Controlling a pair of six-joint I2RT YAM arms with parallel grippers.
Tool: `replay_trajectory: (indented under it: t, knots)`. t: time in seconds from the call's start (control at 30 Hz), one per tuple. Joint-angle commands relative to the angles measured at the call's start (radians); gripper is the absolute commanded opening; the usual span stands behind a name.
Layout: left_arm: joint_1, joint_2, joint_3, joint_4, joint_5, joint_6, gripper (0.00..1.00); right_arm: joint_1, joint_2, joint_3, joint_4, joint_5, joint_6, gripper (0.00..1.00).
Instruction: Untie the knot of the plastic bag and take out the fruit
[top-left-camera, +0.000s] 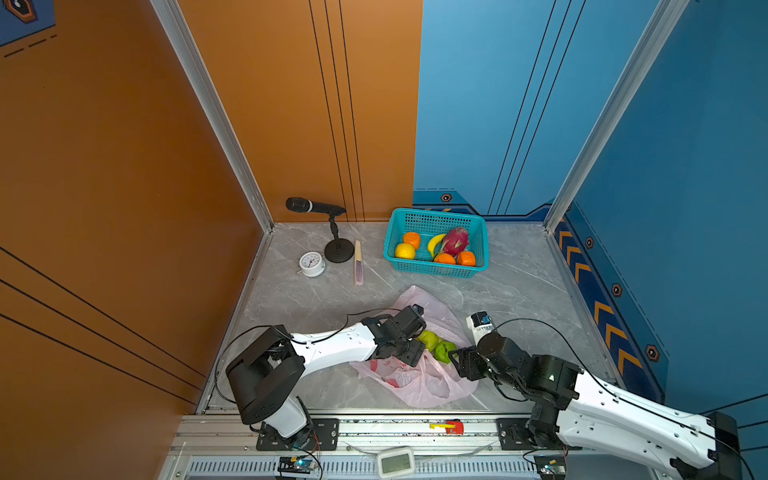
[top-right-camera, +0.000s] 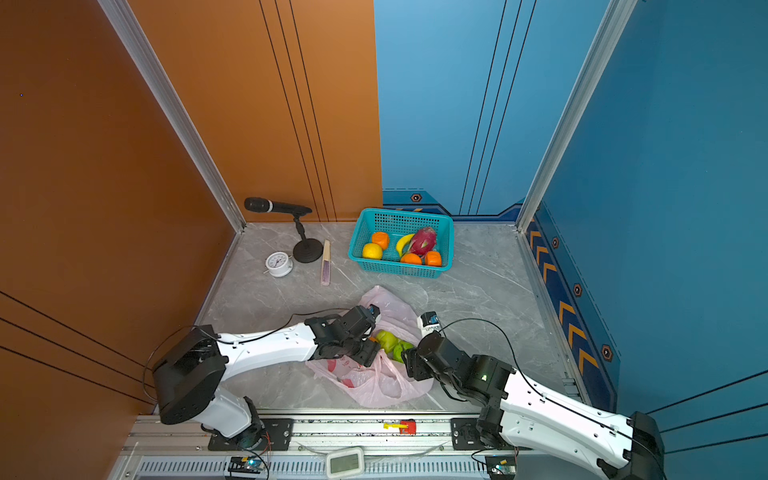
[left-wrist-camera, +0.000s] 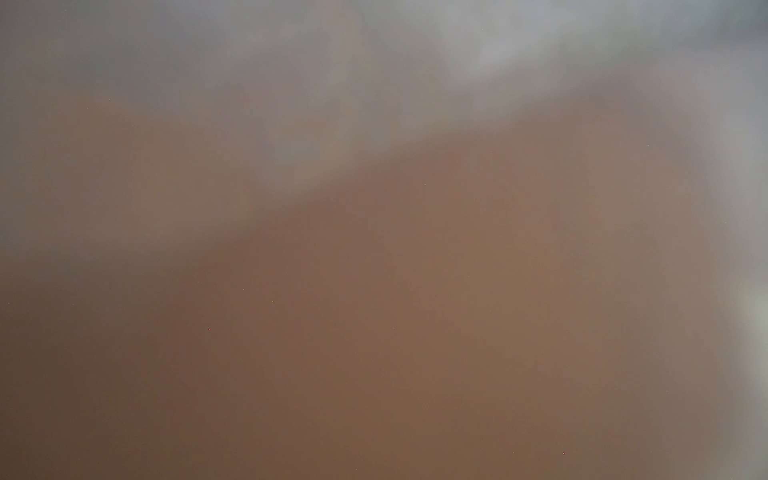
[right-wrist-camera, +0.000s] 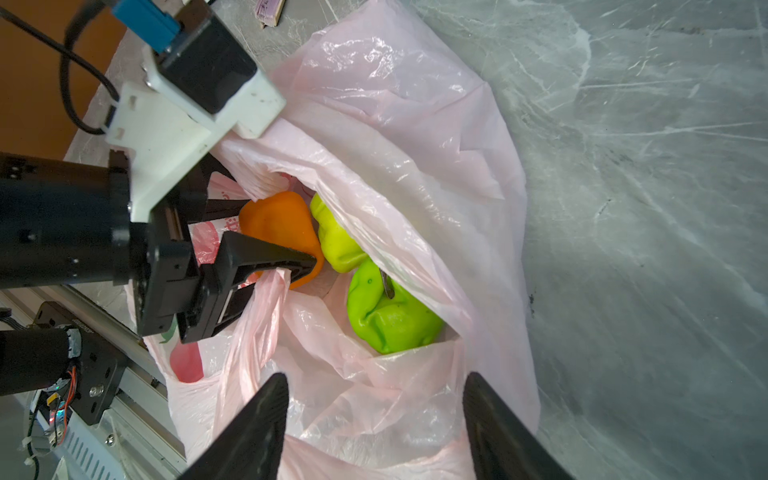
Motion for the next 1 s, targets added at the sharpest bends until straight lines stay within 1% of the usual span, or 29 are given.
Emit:
replay_trajectory:
  t: [0.0,0.13,0.27,0.47,0.77,0.87,0.97]
  knots:
    - [0.000,0.004,0.021,-0.039,0.001,0.016,0.72,-0.003,-0.005,0.020,-0.032,-0.001,0.016,0.68]
    - [-0.001,-0.017,0.017,-0.032,0.006,0.015,0.65,-0.003,-0.001,0.023,-0.027,-0.001,0.016,0.69]
    - [0.002,-0.044,0.015,-0.023,0.019,0.013,0.62,-0.004,0.012,0.032,-0.023,0.006,0.021,0.69]
    - [0.005,-0.096,0.002,-0.001,0.033,0.011,0.61,-0.014,0.038,0.047,-0.033,0.037,0.064,0.70]
    - [0.035,-0.194,-0.055,0.073,0.082,0.035,0.61,-0.068,0.068,0.043,-0.025,0.001,0.120,0.72]
    - [0.042,-0.223,-0.081,0.125,0.107,0.060,0.61,-0.091,0.085,0.047,-0.023,-0.016,0.131,0.72]
    - [0.043,-0.252,-0.119,0.229,0.120,0.088,0.61,-0.115,0.093,0.062,-0.024,-0.049,0.118,0.73]
